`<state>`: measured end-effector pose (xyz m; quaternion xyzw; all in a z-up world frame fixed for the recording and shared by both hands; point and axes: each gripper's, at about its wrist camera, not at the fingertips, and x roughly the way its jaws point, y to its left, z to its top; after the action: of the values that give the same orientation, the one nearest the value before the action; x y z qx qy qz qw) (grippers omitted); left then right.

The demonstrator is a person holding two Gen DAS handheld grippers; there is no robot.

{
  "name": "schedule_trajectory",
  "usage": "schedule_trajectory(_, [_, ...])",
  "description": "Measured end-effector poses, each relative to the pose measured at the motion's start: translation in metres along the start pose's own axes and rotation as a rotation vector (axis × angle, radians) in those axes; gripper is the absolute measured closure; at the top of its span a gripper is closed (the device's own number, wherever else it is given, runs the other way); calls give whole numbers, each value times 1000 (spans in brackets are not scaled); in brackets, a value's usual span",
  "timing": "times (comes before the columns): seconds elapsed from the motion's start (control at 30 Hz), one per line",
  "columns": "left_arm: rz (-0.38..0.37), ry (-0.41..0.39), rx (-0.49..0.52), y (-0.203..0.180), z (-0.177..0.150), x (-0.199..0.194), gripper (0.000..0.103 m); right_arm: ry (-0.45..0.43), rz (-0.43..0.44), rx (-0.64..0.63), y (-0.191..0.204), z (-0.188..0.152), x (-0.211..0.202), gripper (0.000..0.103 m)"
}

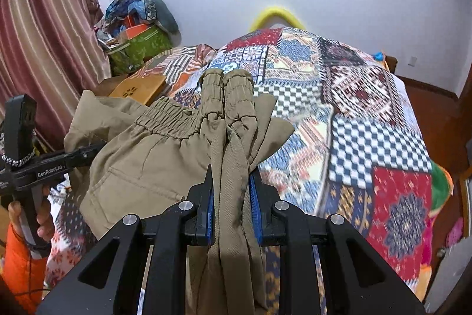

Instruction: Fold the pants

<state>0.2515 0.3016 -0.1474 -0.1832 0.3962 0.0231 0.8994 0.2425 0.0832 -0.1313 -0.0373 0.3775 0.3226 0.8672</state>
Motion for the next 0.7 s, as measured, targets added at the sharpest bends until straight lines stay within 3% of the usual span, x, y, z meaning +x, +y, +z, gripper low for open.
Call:
schedule_trajectory(0.43, [86,14,-24,75,52,70,95,3,-5,-15,23,45,87,85])
schedule_trajectory(0.7, [138,125,-41,123,48,130,95,89,18,23,25,32,153,85])
